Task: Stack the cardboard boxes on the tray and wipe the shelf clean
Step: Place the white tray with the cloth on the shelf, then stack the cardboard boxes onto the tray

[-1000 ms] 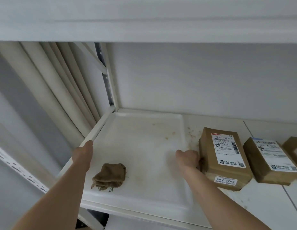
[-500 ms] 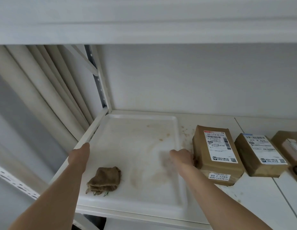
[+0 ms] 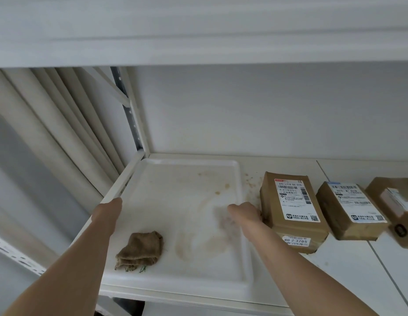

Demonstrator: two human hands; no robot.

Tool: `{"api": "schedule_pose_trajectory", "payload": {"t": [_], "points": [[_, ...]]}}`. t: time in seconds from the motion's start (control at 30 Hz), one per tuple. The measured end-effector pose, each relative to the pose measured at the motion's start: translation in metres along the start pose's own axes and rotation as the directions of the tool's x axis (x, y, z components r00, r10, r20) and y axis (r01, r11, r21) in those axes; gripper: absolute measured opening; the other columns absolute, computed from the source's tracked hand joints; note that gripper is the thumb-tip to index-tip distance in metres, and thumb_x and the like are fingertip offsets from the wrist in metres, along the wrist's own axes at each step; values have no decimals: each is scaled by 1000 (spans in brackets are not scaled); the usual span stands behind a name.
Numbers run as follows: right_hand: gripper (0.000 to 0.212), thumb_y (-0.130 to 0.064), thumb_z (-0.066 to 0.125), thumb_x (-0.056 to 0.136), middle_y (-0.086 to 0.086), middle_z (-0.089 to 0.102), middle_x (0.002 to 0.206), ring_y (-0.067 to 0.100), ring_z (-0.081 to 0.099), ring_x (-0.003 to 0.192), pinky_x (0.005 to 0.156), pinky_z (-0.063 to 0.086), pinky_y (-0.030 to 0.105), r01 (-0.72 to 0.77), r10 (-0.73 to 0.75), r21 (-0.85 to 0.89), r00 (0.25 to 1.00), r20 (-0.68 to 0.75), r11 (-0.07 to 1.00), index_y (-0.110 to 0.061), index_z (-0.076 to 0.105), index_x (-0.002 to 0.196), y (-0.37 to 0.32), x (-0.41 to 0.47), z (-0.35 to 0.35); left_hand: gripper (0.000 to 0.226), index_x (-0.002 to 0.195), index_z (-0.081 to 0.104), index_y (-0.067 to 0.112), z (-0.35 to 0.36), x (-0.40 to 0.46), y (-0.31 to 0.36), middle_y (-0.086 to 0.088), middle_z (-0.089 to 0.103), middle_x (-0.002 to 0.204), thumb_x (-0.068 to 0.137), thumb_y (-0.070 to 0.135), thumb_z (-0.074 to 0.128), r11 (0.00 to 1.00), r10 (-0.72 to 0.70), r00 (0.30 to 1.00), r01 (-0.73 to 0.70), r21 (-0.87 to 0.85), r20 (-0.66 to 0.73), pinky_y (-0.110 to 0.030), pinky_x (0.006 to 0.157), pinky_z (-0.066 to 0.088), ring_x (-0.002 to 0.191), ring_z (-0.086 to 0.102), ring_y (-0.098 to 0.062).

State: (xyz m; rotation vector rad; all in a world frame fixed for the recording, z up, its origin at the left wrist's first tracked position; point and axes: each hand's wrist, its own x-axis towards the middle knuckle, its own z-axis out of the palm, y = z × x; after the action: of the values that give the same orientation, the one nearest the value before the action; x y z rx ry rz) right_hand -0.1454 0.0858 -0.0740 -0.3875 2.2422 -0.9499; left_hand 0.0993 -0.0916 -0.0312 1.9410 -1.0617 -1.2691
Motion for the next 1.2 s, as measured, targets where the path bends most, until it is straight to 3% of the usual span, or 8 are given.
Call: {"api": "schedule_pose_trajectory", "payload": {"t": [0.2,0.37,0.47,0.57,0.7,0.97,1.07,1.2], "points": [[22,-25,49,81,7,53,86,30,52,106,77,35,30,61,-60,-39,998,10,997,-13,45,64,-14,-3,-8,45,127,46,-6,10,1,17,-12,45,97,90,18,53,978,168,986,-167,123,6,-30,71,36,85,44,-26],[18,-24,51,89,13,56,107,32,47,121,99,41,32,168,-168,-57,986,-6,984,-7,57,91,-38,-12,-27,37,117,52,-6,28,-17,48,-12,49,91,87,16,57,943,276,953,-294,156,129,-27,61,37,77,47,-25],[30,-27,53,87,15,59,113,32,53,114,87,41,30,238,-239,-67,971,-22,969,-4,57,106,-53,-18,-47,23,100,55,-1,48,-34,68,-12,52,93,87,18,57,919,320,913,-364,153,253,-27,65,35,72,48,-23],[23,-32,53,75,12,53,86,25,52,87,70,34,28,305,-306,-28,950,-55,952,-10,46,71,-57,-20,-74,14,96,55,4,77,-57,84,-11,54,87,89,16,57,899,358,856,-424,109,373,-27,60,35,63,49,-19],[29,-26,50,79,3,33,76,18,31,67,54,23,28,297,-293,6,946,-139,955,-15,29,62,-47,-23,-120,8,90,57,7,119,-94,96,-10,58,88,89,15,57,879,381,768,-473,55,514,-25,58,35,62,52,-18],[24,-22,52,83,2,37,66,18,37,62,60,28,30,188,-172,54,959,-224,981,-15,35,66,-2,-11,-198,10,95,59,8,193,-171,89,-11,59,96,91,17,55,873,308,601,-486,31,738,-28,69,42,80,58,-27],[14,-20,52,89,2,45,76,14,44,68,62,38,28,128,-112,105,982,-151,986,-7,51,88,11,-6,-217,11,95,58,7,211,-192,83,-11,58,96,92,18,55,878,268,579,-475,52,770,-29,70,44,77,58,-26],[42,-19,54,92,4,46,87,20,54,88,94,53,40,76,-77,192,997,-4,978,2,45,127,24,5,-236,15,91,58,9,228,-210,75,-10,59,97,91,23,57,866,205,598,-479,141,775,-31,70,48,73,59,-24]]}}
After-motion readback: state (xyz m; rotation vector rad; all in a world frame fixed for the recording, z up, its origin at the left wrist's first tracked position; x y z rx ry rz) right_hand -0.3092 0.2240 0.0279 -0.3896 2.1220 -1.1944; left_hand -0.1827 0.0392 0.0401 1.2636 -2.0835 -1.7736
